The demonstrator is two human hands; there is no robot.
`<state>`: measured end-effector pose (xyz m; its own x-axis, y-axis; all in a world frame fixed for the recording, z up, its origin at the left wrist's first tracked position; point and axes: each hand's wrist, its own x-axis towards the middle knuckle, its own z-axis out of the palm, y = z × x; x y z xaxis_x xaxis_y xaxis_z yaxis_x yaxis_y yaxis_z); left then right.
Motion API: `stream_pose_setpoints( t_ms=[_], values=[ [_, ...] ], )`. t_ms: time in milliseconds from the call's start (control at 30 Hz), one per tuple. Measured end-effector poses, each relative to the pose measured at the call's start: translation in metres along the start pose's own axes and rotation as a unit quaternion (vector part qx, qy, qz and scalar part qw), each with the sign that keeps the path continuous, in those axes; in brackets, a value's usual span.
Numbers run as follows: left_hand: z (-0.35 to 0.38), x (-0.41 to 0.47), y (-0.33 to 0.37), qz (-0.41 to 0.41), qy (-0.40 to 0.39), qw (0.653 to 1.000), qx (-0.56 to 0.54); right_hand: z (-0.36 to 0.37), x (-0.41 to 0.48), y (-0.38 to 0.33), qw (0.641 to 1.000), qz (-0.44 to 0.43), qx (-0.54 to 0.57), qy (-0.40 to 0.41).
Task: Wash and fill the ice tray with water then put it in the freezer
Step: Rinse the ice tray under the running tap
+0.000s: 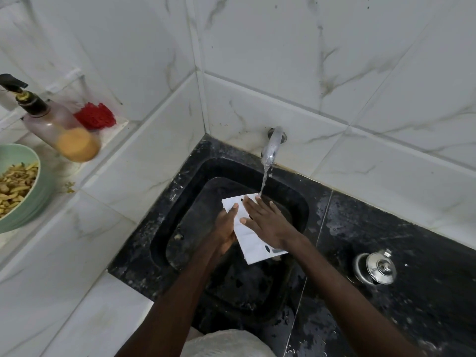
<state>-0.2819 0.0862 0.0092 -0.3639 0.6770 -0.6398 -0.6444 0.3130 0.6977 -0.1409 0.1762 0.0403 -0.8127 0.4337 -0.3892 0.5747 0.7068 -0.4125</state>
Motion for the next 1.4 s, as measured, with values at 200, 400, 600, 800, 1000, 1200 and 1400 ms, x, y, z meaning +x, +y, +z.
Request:
stream_pose_setpoints(
  t_ms=[200,400,600,800,1000,1200,1400],
  values=[
    [0.003,0.004,-0.003,0.001,0.055,0.998,-0.016,0.003,-0.034,-0.004,1.000,-0.016,0.021,-0.009],
    [-0.011,0.014,0.010,0.013,0.101,0.995,-0.010,0.013,-0.066,-0.009,0.992,-0.026,0.118,-0.026],
    [-0.009,0.010,0.013,-0.037,0.085,0.995,0.030,0.043,-0.065,-0.009,0.975,-0.016,0.209,0.075],
    [0.004,-0.003,0.013,-0.076,0.061,0.995,0.036,0.066,-0.060,-0.029,0.854,0.139,0.435,0.249],
    [-0.003,-0.007,-0.033,-0.078,0.061,0.994,0.046,0.063,-0.064,-0.042,0.637,0.156,0.723,0.217],
    [0.006,-0.022,-0.033,-0.057,0.028,0.996,-0.060,0.065,-0.071,-0.041,0.644,0.171,0.720,0.192],
    [0.004,-0.005,-0.021,-0.017,0.061,0.995,-0.077,0.049,-0.079,-0.007,0.852,0.176,0.403,0.283]
  ],
)
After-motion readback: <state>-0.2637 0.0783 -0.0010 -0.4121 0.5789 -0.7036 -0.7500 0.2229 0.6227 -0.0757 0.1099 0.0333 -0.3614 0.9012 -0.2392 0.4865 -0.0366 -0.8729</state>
